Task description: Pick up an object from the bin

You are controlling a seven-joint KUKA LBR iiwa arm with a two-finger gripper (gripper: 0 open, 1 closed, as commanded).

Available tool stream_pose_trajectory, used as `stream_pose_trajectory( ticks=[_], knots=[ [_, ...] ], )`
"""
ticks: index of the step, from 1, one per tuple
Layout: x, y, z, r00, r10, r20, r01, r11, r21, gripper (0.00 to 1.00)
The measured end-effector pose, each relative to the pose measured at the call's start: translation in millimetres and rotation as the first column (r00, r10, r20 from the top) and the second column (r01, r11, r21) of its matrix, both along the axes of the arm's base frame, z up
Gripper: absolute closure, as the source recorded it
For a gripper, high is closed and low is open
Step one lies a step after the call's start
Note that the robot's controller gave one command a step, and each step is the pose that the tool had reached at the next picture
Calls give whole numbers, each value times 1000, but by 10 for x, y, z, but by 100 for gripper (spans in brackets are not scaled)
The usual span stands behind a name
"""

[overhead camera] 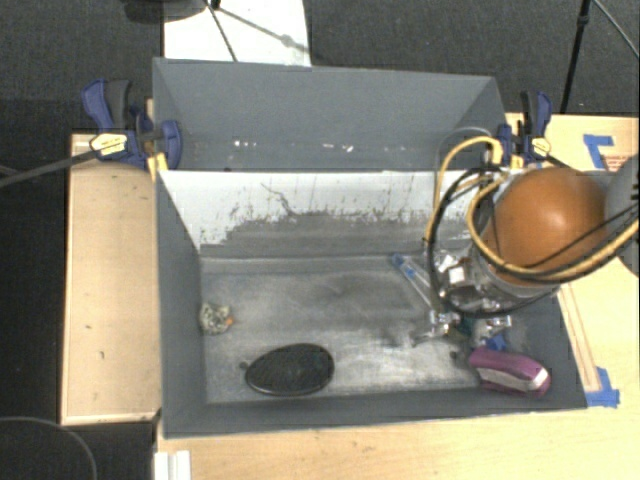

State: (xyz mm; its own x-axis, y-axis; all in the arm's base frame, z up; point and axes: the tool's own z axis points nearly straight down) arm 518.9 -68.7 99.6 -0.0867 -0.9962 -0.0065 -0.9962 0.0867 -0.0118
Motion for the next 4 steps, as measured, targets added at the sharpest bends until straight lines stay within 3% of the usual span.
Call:
stream_pose_trajectory(
  ticks=[1, 2, 3, 4],
  knots=[
    [252, -258, 46, 999, -48, -5, 48, 999, 5, 0],
    [229, -299, 36, 998, -55, -12, 55, 998, -3, 100],
    [237, -289, 44, 998, -57, -10, 57, 998, -2, 0],
    [425, -375, -253, 977, 215, -8, -215, 977, 11, 0]
  ],
)
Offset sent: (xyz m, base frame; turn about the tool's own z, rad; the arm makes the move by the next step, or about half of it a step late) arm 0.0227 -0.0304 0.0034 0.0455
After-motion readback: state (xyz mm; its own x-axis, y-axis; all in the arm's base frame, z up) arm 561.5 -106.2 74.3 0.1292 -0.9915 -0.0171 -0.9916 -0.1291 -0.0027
